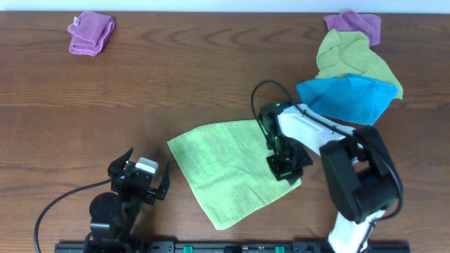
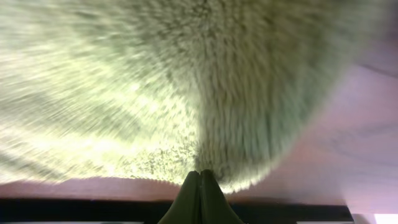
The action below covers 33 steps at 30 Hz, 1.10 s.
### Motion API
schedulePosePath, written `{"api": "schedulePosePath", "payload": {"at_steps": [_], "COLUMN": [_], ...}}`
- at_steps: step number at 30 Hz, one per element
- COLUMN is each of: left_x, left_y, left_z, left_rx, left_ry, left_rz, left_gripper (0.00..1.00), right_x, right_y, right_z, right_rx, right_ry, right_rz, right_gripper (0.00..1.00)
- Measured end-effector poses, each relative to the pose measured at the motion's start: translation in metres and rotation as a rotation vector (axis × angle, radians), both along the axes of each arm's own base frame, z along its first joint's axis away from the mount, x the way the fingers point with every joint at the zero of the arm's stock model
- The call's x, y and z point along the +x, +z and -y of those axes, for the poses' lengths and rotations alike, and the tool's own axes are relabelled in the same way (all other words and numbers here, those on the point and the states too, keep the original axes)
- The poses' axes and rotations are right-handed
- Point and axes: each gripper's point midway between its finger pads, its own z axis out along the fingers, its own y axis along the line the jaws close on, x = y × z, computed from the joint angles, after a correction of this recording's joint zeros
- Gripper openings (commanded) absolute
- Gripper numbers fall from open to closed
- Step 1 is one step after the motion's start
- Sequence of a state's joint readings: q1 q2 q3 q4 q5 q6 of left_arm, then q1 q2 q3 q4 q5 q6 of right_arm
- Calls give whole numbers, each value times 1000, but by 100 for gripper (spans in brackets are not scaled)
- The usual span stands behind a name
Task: Fold the cloth
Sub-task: 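Drag the green cloth's edge with the right gripper to flatten it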
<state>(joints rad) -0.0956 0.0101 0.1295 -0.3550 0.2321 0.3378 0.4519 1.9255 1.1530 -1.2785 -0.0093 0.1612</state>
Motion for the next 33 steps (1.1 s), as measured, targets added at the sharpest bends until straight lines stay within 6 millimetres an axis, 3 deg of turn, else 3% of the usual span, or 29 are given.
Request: {"api": "schedulePosePath", "payload": {"at_steps": [3,8,12,16,21,25,33], "left_x": [0,0,0,0,0,0,0], "left_y": [0,0,0,0,0,0,0], "left_z": [0,0,0,0,0,0,0], "left_rx": [0,0,0,0,0,0,0], "left_ry": [0,0,0,0,0,0,0], "left_rz": [0,0,0,0,0,0,0], "left_gripper": [95,96,96,95,95,95,95], "right_x": [17,77,102,117,137,144,146], "right_y": [31,98,119,107,60,35,23], "right_z": [-8,-37,-49,-57,-75,-85,-95], "right_rx": [48,245,319,332,357,381,422], "right_ry": [-5,-5,6,18,36,36,40], "right_rz": [111,515,663,674,618,589,567], "right_gripper": [2,2,2,2,2,2,1]}}
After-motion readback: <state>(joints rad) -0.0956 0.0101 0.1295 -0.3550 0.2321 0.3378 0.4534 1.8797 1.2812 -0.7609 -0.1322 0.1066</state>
